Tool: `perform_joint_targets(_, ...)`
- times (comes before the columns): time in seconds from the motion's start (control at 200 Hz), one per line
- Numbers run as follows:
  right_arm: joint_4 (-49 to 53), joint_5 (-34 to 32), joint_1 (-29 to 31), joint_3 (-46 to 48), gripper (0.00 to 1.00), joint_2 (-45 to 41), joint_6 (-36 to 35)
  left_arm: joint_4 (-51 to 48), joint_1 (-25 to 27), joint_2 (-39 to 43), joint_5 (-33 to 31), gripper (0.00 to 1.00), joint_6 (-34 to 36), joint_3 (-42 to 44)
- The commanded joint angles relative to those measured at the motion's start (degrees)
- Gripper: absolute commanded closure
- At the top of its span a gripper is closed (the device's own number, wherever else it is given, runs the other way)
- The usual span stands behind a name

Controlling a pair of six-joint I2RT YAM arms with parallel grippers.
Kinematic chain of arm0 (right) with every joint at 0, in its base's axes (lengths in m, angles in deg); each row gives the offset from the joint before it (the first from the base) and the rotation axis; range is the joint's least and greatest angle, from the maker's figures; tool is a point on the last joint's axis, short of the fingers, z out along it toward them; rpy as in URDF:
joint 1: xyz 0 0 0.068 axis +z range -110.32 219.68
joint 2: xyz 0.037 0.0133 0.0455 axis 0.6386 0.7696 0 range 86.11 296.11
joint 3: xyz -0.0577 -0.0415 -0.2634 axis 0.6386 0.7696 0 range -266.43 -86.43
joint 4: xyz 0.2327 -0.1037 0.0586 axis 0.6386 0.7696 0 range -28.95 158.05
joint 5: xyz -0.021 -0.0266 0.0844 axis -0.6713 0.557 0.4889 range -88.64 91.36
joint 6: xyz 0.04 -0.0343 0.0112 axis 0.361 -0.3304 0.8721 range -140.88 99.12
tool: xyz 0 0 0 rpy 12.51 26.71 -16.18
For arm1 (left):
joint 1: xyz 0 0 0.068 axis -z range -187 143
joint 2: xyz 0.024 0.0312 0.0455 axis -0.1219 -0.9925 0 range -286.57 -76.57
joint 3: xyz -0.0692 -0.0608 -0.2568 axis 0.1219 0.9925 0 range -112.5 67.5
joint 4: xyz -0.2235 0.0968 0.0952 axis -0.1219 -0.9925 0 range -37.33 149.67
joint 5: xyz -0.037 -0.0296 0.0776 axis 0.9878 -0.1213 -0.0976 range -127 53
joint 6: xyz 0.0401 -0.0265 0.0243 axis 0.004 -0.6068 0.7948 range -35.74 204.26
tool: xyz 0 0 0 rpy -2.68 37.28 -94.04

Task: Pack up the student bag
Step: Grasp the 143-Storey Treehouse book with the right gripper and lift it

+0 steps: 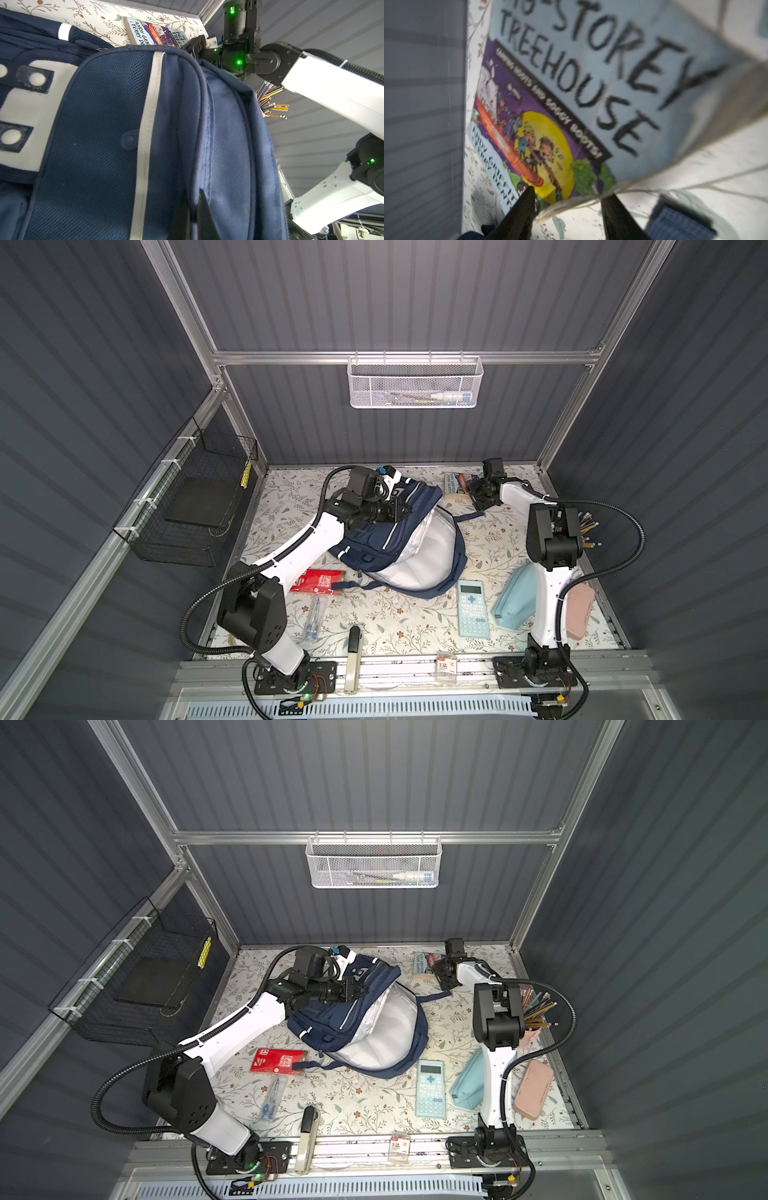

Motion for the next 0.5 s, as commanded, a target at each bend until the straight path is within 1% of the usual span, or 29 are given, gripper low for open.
perform_joint_targets(0.0,3.0,-0.2,-0.6,-0.6,0.56,1.7,-0.2,3.3,-0.5,2.6,1.1,1.00,-0.6,-0.1)
perform_joint_targets(0.055,3.0,-0.1,-0.8,-0.6,0.61,1.7,-0.3,3.3,-0.5,2.6,1.1,1.00,-0.6,-0.1)
perform_joint_targets(0.14,1.7,-0.4,-0.8,0.8,0.74,0.8,-0.3,3.1,-0.5,2.8,1.1,1.00,-0.4,0.0)
perform_joint_targets(0.255,1.9,-0.8,-1.1,0.8,0.76,0.7,-0.4,3.0,-0.5,3.4,0.8,1.00,-0.2,0.2)
perform_joint_targets(0.32,0.8,-0.5,-1.4,1.7,0.88,0.5,-0.5,3.0,-0.5,3.8,0.6,1.00,-0.2,0.4)
perform_joint_targets(0.36,0.2,-0.2,-1.4,2.4,0.92,0.2,-0.4,2.9,-0.4,4.0,0.5,1.00,-0.1,0.5)
perform_joint_targets(0.405,0.0,0.2,-1.4,2.9,0.95,-0.2,-0.6,3.0,-0.4,4.1,0.4,1.00,0.0,0.7)
perform_joint_targets(0.495,-0.9,-0.3,-1.4,6.1,0.96,-2.7,-1.6,3.0,-0.4,4.1,0.4,1.00,0.1,1.1)
